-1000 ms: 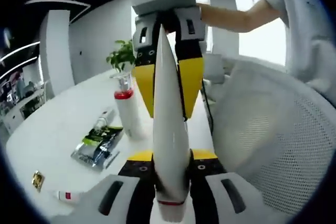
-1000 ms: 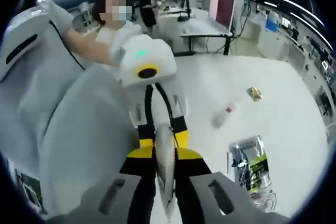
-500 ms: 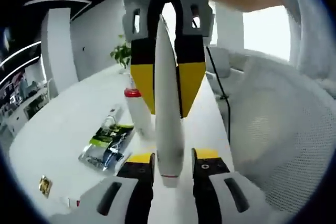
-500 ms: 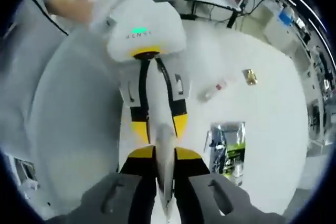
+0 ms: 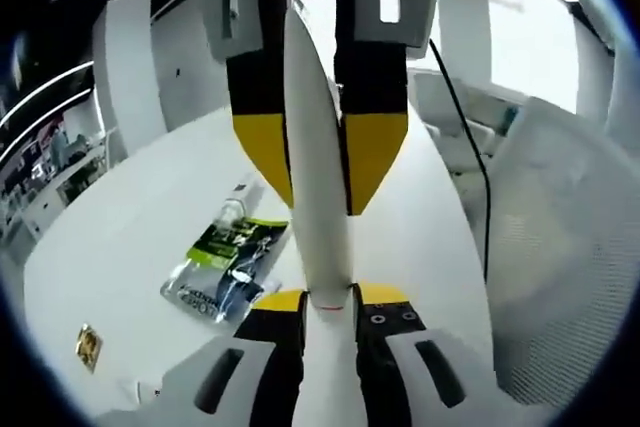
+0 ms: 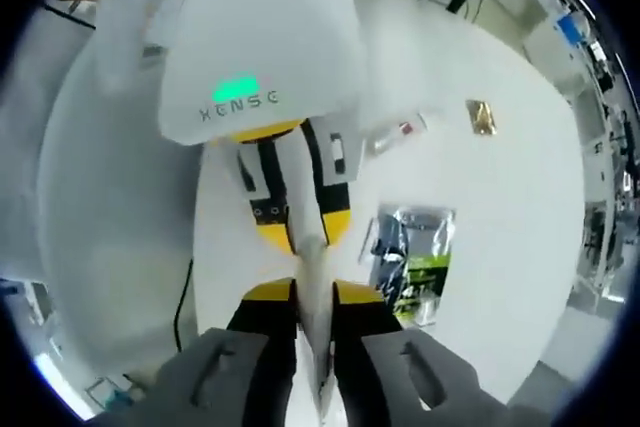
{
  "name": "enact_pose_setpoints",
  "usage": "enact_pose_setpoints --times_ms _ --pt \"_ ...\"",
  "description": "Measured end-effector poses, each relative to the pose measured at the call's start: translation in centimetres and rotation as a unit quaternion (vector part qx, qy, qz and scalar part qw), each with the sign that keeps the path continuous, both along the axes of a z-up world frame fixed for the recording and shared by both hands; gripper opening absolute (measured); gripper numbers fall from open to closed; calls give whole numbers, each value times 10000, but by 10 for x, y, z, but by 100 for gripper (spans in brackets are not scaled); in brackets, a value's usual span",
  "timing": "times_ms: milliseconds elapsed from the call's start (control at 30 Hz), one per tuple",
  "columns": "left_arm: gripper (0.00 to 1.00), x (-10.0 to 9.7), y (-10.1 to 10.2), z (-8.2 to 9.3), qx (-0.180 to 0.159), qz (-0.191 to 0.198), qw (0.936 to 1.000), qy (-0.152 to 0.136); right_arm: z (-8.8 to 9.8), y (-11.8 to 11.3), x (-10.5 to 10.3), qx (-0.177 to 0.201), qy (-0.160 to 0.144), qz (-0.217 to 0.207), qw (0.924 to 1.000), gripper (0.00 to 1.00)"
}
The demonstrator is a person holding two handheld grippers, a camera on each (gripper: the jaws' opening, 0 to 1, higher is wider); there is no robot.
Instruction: Arrange the skincare products in the storage area until every visible bottle or jar stands upright without overlapping.
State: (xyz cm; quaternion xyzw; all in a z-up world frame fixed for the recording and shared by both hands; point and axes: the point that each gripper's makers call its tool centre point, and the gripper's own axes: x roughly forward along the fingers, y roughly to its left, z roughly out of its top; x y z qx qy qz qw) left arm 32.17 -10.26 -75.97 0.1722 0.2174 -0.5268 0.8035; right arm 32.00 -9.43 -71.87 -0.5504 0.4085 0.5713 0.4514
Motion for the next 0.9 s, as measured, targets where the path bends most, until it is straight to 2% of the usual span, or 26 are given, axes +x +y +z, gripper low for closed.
enact_pose_setpoints --times_ms 100,133,167,200,300,633,900 --pt "15 4 -4 -2 -8 32 10000 47 -2 -5 1 -120 -38 90 9999 13" --pt "15 5 -7 -4 18 11 10000 44 -1 -4 1 -81 34 281 9996 13" --pt "16 6 -8 -5 30 12 10000 38 0 -3 2 -14 62 288 9996 12" --pt "16 9 -9 -5 10 -4 10000 -7 2 -4 7 -32 -27 226 9997 12" --pt "17 12 -13 -3 -37 38 10000 48 7 -4 12 112 107 -12 9999 12" --pt "18 22 -18 -4 -18 121 9999 36 5 -13 20 13 -66 -110 9999 11" --pt "18 27 -21 -5 -27 161 9998 74 4 -17 26 -60 -43 -228 9997 11"
